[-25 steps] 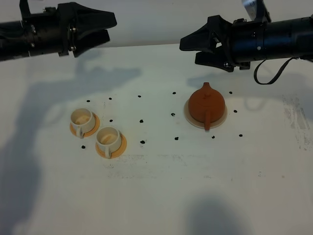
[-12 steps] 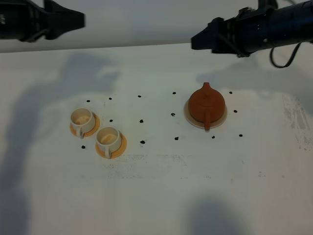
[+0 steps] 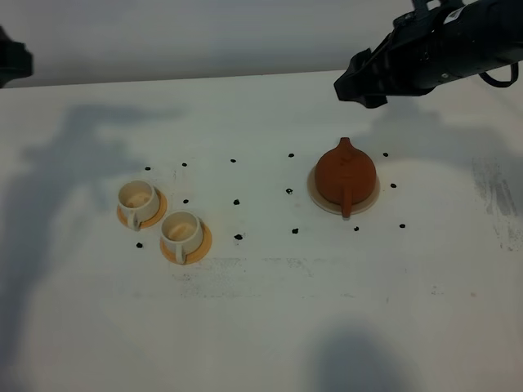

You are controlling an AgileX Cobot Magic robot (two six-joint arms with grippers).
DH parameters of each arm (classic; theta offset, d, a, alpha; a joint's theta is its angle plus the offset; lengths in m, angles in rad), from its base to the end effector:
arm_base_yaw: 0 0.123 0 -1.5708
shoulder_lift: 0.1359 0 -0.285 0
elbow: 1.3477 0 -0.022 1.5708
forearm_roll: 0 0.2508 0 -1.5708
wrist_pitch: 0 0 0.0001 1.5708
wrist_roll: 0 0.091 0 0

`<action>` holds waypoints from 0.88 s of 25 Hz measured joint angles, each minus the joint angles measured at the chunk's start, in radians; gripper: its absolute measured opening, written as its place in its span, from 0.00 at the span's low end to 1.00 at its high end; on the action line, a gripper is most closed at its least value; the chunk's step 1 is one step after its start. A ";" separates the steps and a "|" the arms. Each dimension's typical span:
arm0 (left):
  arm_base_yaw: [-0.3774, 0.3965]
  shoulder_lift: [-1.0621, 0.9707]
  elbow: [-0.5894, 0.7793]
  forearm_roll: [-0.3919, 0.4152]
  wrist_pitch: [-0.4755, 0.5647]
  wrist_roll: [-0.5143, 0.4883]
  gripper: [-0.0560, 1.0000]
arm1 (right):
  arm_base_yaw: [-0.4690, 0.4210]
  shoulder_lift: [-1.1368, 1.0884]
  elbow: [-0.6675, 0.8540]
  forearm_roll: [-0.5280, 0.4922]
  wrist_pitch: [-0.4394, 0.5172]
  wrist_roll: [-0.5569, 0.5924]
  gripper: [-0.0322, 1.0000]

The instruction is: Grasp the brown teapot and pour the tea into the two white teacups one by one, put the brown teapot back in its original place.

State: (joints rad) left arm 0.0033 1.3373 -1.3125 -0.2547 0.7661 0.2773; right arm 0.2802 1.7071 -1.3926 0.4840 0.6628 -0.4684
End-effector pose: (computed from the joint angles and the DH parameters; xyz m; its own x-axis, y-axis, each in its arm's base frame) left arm 0.2904 -0.0150 0.3873 -0.6197 0.0883 -0.7798 0.1894 0.9811 -0.0395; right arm 0.3624 0.1314 0.2979 -0.6744 -0.2693 -0.6875 -0.5026 0.8495 0.1602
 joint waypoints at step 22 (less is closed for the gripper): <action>0.000 -0.503 0.454 0.114 -0.051 -0.135 0.59 | 0.073 0.000 0.000 -0.197 0.077 0.233 0.61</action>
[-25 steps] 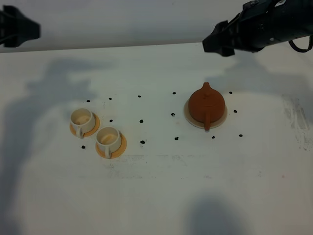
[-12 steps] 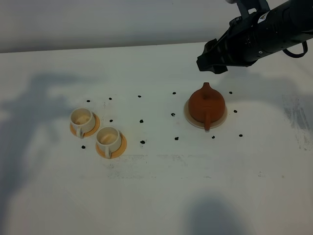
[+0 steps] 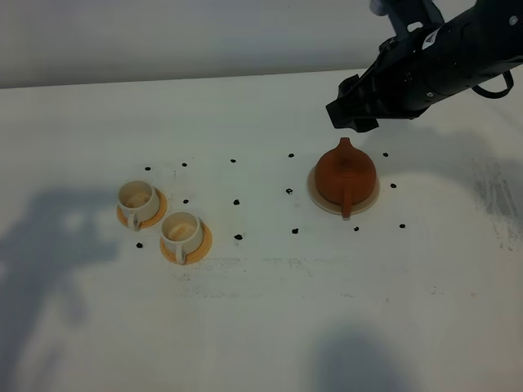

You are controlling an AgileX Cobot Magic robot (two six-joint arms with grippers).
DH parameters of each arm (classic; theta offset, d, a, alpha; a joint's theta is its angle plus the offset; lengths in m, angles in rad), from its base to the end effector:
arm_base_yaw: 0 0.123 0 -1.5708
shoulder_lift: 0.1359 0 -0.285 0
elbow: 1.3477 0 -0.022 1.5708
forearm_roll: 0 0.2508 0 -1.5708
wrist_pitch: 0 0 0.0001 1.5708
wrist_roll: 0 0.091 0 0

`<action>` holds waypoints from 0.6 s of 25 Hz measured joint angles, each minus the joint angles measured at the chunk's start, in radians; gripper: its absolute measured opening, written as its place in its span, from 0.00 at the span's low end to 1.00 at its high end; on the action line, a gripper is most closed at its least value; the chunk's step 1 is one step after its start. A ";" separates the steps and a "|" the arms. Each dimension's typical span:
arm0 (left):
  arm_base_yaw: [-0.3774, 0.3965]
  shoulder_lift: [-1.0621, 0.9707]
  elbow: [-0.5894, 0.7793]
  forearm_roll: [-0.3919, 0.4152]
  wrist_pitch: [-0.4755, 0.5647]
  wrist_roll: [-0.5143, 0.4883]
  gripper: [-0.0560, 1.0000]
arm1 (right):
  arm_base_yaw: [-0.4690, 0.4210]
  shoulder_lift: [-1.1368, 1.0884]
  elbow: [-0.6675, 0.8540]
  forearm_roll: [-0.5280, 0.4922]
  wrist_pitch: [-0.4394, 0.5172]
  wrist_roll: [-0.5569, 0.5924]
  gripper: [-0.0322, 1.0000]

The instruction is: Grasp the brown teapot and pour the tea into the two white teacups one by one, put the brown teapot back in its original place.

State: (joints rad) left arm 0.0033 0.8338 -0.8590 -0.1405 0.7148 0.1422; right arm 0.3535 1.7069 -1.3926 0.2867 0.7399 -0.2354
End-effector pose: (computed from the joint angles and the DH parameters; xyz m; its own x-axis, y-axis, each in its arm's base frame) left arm 0.1605 -0.0078 0.3570 -0.5596 0.0338 -0.8281 0.0927 0.9955 -0.0220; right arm 0.3486 0.1472 0.2900 -0.7516 -0.2993 -0.5878 -0.4603 0.8763 0.1424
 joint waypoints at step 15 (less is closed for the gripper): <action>0.000 -0.546 0.272 0.107 0.195 -0.171 0.59 | 0.081 0.049 0.000 -0.125 0.023 0.133 0.61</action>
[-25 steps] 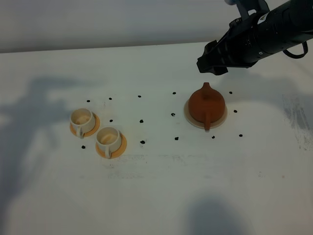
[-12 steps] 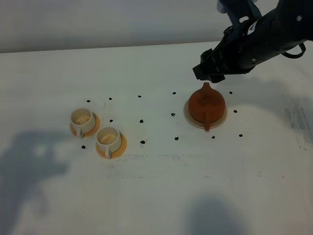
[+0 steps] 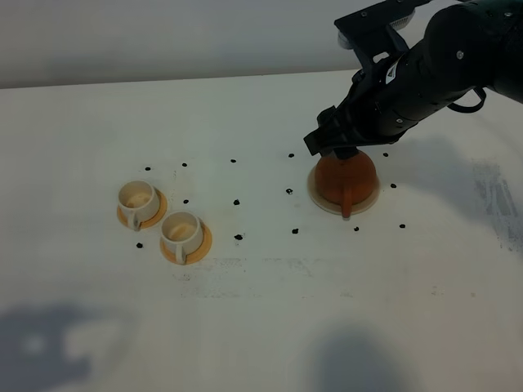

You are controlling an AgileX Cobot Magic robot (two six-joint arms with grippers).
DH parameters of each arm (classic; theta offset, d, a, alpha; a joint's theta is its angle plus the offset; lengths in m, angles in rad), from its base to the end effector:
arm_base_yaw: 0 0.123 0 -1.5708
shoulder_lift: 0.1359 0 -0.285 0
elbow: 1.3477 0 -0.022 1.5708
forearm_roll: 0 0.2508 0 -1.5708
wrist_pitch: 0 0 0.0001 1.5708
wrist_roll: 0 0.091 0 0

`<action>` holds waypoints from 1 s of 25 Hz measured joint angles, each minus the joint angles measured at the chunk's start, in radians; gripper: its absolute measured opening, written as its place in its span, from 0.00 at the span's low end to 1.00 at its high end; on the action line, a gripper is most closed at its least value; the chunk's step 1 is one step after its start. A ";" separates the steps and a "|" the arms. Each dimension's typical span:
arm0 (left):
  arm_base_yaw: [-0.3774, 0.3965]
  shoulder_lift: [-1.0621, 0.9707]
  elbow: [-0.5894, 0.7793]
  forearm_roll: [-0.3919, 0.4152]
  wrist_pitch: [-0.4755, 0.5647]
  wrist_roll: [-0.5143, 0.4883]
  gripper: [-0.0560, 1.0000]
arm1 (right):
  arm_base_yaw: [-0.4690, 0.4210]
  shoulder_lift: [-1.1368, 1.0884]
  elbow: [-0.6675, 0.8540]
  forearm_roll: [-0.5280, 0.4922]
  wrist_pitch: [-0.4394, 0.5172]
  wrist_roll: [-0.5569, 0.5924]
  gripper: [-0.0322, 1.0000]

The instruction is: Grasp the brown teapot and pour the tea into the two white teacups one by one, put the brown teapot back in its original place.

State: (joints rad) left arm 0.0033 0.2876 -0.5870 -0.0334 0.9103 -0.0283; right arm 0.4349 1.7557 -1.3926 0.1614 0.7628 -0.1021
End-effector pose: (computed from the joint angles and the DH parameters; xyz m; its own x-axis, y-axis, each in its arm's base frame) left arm 0.0429 -0.0023 0.3095 -0.5002 -0.0504 -0.8644 -0.0049 0.9985 -0.0554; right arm 0.3435 0.1707 0.2686 -0.7855 -0.3484 -0.5115 -0.4586 0.8827 0.1030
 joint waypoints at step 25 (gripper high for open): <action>0.000 -0.143 0.133 -0.002 0.146 -0.038 0.59 | 0.002 0.000 0.154 -0.051 -0.148 0.183 0.61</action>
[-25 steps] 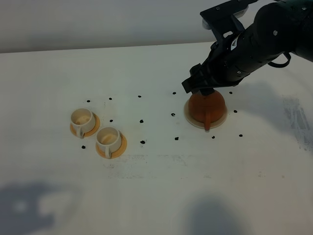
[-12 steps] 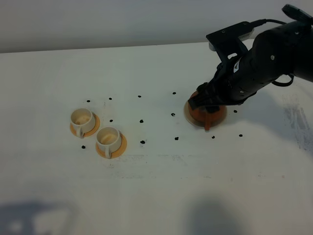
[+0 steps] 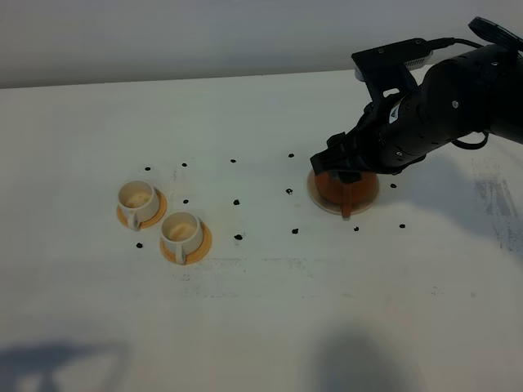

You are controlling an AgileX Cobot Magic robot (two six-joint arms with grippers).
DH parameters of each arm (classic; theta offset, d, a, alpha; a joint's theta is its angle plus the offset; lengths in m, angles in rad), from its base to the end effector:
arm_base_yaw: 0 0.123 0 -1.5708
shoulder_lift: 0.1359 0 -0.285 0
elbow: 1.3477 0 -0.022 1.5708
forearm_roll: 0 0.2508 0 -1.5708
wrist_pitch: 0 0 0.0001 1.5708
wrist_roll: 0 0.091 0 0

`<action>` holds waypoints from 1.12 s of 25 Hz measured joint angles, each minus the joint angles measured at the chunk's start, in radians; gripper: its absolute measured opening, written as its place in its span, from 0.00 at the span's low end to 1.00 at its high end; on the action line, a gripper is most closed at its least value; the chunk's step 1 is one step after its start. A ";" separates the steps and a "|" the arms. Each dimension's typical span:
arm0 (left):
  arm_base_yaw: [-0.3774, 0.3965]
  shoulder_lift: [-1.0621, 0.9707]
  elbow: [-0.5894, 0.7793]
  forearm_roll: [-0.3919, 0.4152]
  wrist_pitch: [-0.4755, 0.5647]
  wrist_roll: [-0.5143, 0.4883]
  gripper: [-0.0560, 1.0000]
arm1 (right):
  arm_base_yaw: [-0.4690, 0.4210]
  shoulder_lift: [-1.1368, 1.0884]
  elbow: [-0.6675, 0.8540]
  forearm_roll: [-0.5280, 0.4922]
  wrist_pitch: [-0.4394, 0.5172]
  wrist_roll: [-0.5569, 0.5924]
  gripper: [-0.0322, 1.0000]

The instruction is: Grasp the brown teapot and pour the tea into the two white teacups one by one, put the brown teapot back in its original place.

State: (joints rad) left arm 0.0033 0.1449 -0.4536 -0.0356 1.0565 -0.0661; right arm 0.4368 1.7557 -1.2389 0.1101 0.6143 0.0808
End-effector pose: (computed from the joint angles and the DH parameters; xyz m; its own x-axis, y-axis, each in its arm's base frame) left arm 0.0209 -0.0028 0.2631 -0.6130 -0.0855 -0.7854 -0.0301 0.9959 -0.0849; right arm 0.3354 0.1630 0.2306 -0.8473 -0.2083 -0.4887 -0.3116 0.9399 0.1398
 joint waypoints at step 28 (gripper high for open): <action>0.000 -0.005 0.000 -0.003 0.001 0.025 0.59 | 0.000 0.082 0.003 -0.022 -0.067 0.013 0.61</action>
State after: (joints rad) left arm 0.0033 0.1394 -0.4536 -0.0382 1.0577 -0.0413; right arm 0.4368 1.8375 -1.2357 0.0882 0.5476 0.0936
